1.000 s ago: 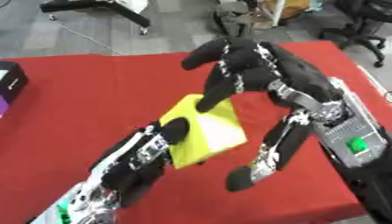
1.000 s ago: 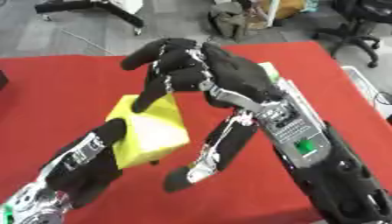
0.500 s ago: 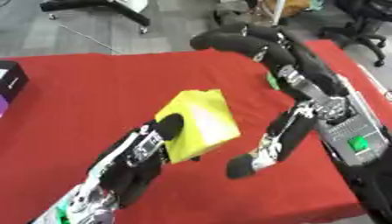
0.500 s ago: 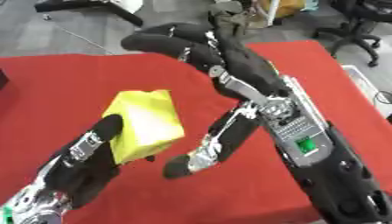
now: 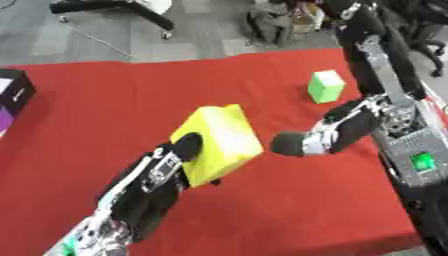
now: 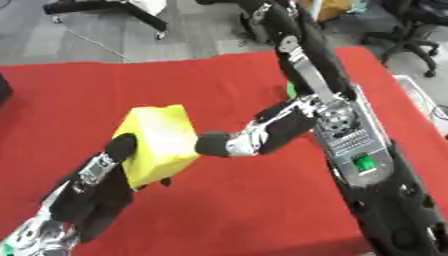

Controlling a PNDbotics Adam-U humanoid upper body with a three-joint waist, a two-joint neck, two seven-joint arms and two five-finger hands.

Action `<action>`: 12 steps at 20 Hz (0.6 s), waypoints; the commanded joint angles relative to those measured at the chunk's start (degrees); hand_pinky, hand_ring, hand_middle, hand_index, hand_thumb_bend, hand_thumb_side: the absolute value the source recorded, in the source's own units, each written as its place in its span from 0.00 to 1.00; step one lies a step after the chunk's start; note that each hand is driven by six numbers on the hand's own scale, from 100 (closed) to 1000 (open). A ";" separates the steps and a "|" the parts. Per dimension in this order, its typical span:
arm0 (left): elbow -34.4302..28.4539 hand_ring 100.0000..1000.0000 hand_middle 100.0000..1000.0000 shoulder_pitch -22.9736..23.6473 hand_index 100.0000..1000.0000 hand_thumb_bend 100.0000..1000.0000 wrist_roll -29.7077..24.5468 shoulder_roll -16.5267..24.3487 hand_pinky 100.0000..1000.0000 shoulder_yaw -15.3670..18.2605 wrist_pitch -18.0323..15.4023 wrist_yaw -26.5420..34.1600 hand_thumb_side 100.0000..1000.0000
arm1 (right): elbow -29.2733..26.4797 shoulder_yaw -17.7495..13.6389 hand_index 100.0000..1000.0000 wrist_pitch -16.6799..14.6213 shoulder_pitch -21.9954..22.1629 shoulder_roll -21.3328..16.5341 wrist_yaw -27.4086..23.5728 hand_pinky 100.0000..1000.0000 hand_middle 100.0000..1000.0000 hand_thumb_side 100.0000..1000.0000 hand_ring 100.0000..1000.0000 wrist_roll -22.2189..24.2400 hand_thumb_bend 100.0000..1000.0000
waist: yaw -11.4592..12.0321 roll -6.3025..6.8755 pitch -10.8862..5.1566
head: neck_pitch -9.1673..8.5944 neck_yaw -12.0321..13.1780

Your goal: Pick up the objects with one hand, pass them to the other hand, and then place them into the box on the other side of the table.

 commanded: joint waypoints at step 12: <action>12.81 0.47 0.30 5.72 0.32 0.00 33.85 22.60 0.86 26.64 16.36 -14.65 0.27 | -0.91 -2.57 0.96 0.19 5.52 -3.19 0.66 0.83 0.79 0.47 0.79 1.38 0.49 | -2.08 1.19 -1.70 | -7.78 21.53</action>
